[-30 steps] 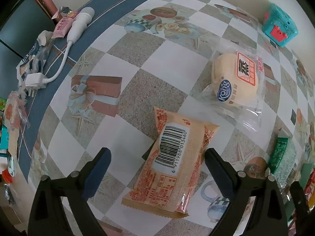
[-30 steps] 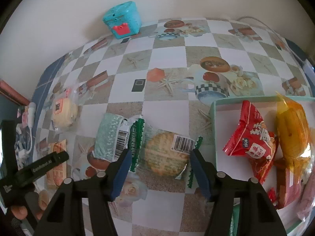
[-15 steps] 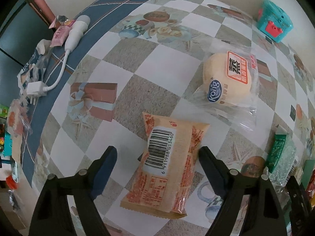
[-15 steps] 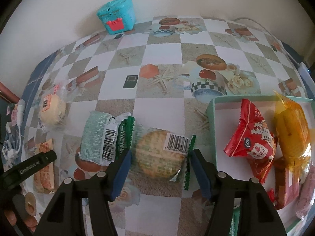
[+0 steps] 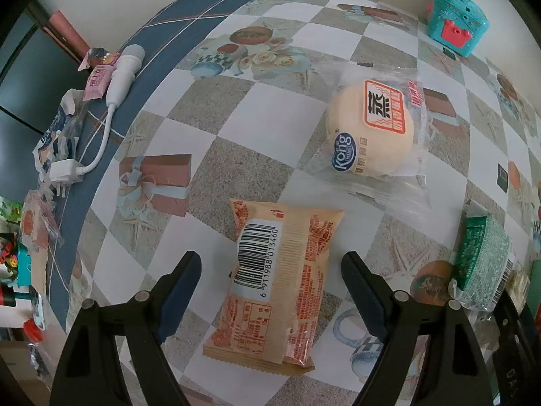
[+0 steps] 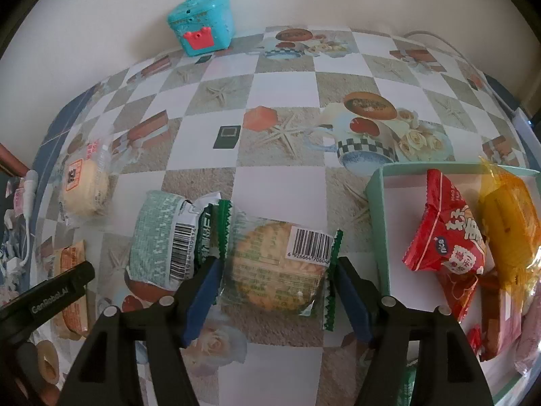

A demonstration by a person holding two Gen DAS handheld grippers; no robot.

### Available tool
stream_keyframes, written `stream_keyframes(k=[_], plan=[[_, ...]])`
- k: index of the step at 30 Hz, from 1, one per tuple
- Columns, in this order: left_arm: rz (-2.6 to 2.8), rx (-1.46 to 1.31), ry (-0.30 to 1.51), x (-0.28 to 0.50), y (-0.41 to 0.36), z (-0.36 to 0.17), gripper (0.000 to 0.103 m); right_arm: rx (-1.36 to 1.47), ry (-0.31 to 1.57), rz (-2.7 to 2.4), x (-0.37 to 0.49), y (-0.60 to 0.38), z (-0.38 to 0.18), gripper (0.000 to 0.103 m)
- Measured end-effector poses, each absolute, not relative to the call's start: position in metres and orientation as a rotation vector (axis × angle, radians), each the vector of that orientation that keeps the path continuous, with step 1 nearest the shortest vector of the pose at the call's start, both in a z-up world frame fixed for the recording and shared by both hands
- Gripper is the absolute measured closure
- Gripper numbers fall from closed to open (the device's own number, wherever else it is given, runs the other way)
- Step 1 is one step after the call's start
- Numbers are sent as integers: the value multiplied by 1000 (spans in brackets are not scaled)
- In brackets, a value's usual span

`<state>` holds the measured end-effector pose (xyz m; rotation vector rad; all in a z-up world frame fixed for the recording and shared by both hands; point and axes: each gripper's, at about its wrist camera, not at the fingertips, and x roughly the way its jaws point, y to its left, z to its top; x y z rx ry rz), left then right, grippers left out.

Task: Organize snacks
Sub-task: 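Close the left gripper on the peach bag while the right gripper closes on the biscuit packet, then lift and carry the peach bag and biscuit packet over the white tray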

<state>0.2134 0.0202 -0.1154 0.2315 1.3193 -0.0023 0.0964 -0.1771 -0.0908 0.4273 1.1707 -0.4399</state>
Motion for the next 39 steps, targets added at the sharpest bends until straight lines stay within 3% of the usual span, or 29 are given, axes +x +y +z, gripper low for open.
stream_keyframes(k=[8,12,16,21,39], plan=[[-7,251,1312,211,9,-111,20,408,1174,-446,98,-175,-91,31],[-29,257,1311,209,4,-108,31,415,1175,-450,98,-175,-91,33],[-44,264,1306,204,-7,-104,53,412,1179,-451,97,-175,-90,39],[-42,256,1309,199,-14,-102,59,418,1183,-454,94,-176,-88,46],[-58,226,1248,168,11,-59,65,483,1151,-443,76,-178,-50,46]])
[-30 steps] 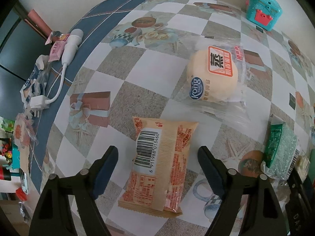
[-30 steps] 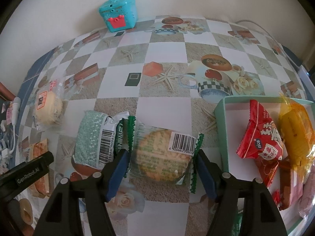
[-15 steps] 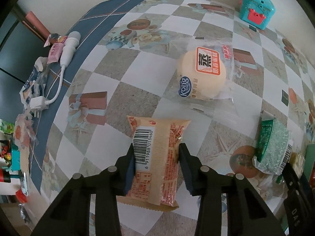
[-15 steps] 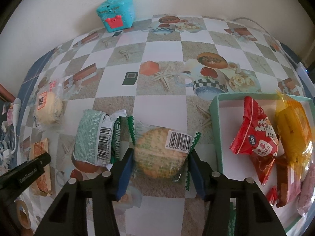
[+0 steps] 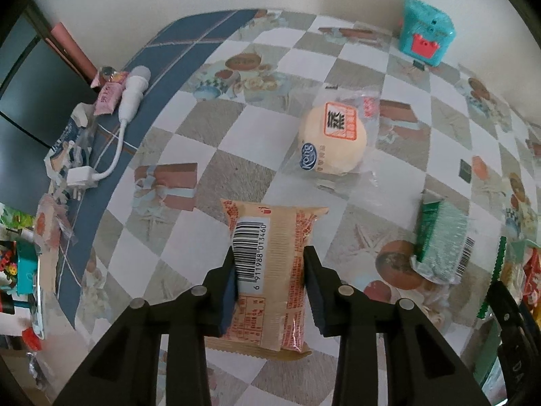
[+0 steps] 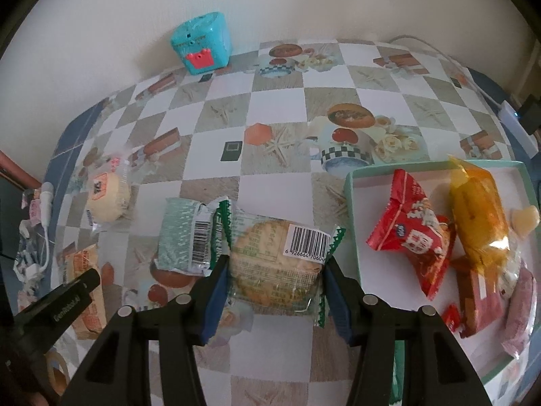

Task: Organize snacks
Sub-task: 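Lift and carry the peach bag and biscuit packet over the white tray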

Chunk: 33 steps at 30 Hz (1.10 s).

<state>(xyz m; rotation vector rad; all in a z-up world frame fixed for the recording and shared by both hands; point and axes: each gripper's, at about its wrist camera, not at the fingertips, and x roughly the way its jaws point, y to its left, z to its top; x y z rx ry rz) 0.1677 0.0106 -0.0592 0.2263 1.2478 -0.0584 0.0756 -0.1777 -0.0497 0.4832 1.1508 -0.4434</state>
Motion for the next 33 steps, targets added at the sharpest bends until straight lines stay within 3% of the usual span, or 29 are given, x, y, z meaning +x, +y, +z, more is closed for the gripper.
stream_keyframes(k=[33], plan=[[-146,274,1015,109,-11,26,65,546,1059,-500,-15,-196,25,46]])
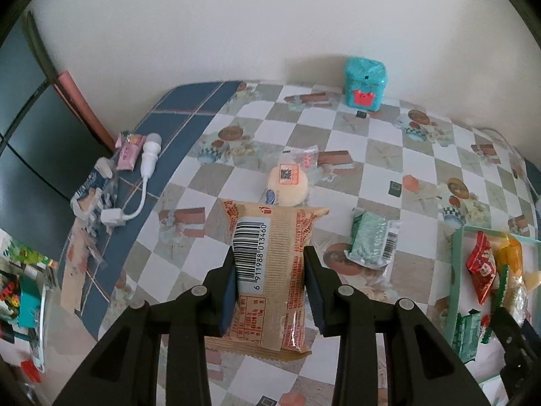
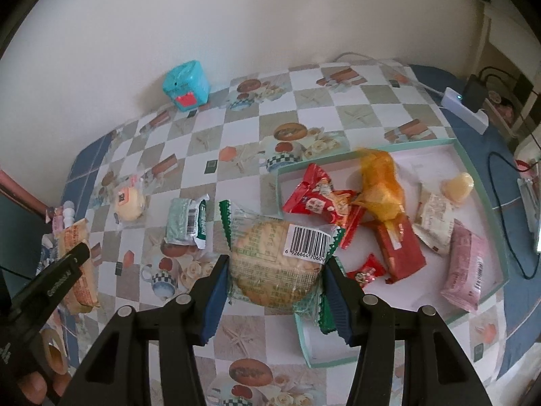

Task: Organize snacks
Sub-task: 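Lift and carry the peach bag and biscuit packet over the white tray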

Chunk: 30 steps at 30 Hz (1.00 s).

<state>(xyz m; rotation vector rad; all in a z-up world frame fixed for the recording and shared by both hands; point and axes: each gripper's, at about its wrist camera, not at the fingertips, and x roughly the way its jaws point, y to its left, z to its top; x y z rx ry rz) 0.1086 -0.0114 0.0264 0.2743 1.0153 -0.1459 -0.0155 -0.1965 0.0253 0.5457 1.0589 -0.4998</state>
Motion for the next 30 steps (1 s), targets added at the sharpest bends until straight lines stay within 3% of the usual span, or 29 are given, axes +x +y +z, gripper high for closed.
stream_keyframes(k=[21,30], plan=[[-364,334,982,58,-84,42,65,685,955,-781,-98,-300,43,46],[-482,498,956,10,-142,28,65,795,941,-865,-133,-340,35,46]])
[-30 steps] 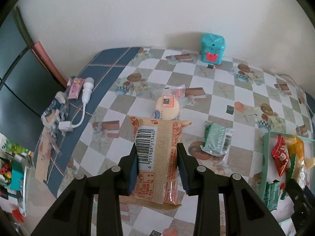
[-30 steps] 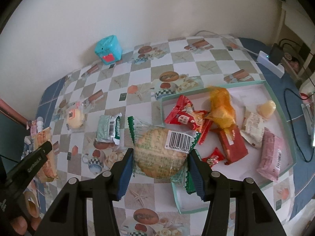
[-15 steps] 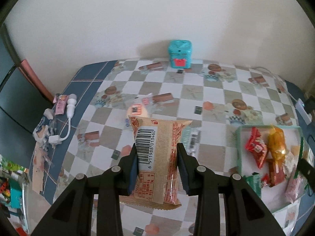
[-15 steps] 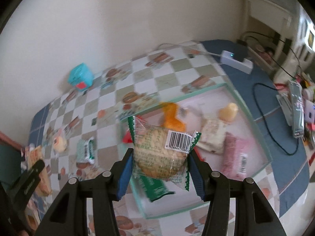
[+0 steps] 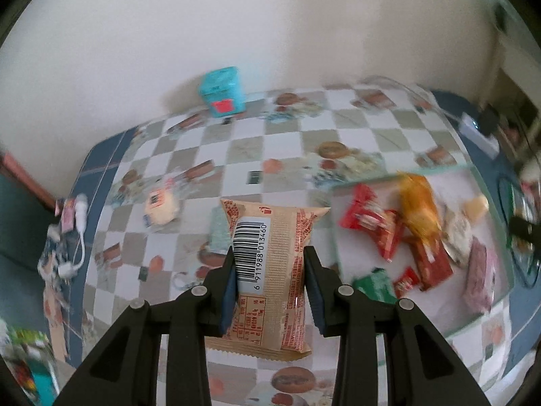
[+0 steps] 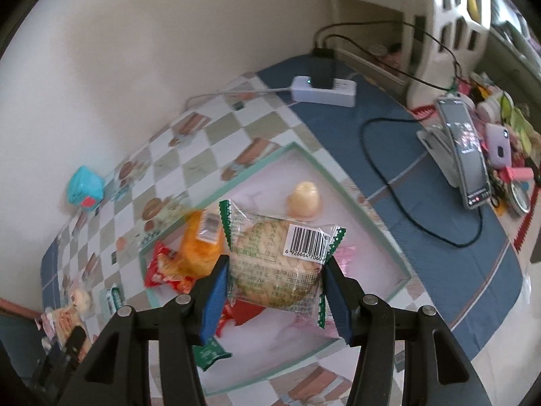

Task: Organize snacks
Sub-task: 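Lift and carry the peach bag and biscuit packet over the white tray, then open the left gripper to drop the peach bag while the right gripper drops the biscuit packet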

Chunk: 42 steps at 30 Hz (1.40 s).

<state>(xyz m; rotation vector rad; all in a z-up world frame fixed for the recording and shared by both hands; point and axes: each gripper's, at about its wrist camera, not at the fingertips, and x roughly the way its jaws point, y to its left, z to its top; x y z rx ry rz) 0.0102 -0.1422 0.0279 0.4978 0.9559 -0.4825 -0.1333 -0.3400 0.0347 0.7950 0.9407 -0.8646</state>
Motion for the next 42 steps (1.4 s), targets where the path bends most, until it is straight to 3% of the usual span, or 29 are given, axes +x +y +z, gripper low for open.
stream_keyframes(k=[17,42], plan=[[-708,623,1087,-46,-222,-32,65,862,1025,-845,-143,-363,1,46],[-731,549,1056,-35,-240,-42,62,883,1104,-800,-132,-363,-25,46]])
